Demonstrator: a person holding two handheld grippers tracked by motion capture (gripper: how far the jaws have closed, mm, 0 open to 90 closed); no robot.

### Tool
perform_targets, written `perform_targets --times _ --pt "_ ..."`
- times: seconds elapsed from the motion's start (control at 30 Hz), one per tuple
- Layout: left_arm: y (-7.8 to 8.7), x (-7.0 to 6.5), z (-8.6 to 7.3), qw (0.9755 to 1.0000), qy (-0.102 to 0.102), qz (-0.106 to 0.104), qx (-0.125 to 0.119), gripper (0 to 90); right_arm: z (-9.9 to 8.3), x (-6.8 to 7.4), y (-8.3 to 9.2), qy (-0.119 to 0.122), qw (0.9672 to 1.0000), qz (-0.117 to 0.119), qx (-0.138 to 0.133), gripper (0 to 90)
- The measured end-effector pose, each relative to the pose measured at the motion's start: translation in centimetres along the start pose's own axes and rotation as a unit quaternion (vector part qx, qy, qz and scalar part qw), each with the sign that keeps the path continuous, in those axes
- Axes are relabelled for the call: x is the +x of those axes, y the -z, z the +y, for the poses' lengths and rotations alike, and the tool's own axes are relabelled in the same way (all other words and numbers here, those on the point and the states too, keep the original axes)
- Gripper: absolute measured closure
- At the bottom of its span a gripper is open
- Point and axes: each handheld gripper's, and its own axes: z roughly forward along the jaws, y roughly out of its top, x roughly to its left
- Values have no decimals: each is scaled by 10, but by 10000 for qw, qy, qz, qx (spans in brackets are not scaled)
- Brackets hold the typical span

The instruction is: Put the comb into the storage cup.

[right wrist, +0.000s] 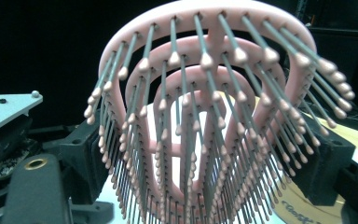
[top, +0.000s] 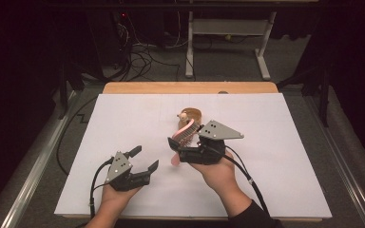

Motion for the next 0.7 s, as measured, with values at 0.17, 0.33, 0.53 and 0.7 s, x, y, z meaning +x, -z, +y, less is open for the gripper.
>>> perform_targets --times 0.17,0.33,0.53,0.7 --pt "9 9 -4 10000 81 -23 -26 159 1 -7 5 -23 10000 -69 -54 206" --pt "15 17 -11 9998 199 -52 74 96 2 -15 10 -53 9998 -173 -95 206" --pt "17 18 -16 9997 212 -109 19 16 2 -25 15 -95 9994 -291 -149 206" --pt "17 17 -17 9995 219 -242 -32 0 2 -32 19 -97 9991 -384 -145 206"
